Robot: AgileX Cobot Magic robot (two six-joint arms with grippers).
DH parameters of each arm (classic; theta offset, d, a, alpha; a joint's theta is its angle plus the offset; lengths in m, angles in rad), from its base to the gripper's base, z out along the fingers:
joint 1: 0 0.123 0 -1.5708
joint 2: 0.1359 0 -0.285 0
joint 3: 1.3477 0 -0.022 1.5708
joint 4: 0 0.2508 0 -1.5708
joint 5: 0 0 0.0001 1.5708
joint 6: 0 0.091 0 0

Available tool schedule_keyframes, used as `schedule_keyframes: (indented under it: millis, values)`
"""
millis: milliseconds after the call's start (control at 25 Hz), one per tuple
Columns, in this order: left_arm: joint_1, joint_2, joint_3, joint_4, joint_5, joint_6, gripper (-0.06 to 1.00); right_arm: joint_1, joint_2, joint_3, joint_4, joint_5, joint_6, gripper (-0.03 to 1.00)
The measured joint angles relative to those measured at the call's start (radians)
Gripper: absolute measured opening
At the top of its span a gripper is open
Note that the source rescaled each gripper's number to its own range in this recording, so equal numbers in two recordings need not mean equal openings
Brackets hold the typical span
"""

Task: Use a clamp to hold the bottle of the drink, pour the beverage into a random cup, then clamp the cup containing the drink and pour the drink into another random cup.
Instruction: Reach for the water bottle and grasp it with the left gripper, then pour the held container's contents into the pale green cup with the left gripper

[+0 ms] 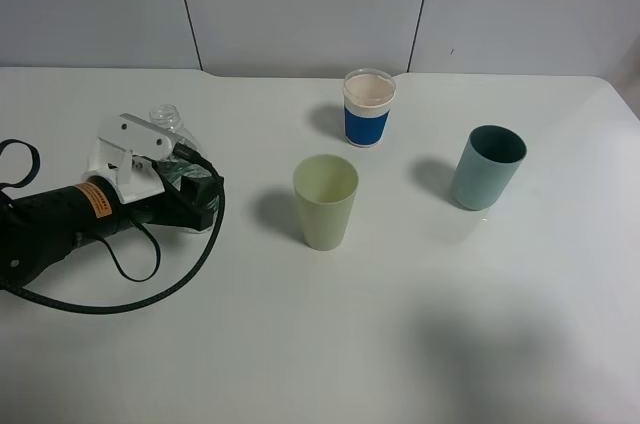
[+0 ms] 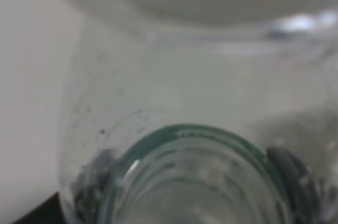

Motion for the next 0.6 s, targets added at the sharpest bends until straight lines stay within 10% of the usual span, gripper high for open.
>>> schedule_keyframes:
  millis: [320,600]
  values:
    - [0.000,-0.065,0.001,-0.048,0.103,0.051,0.08,0.000,0.000,0.000,0.000,0.000,0.000,1.00]
    - [-0.031,-0.256,0.002,-0.358,0.270,0.294,0.08,0.000,0.000,0.000,0.000,0.000,0.000,1.00]
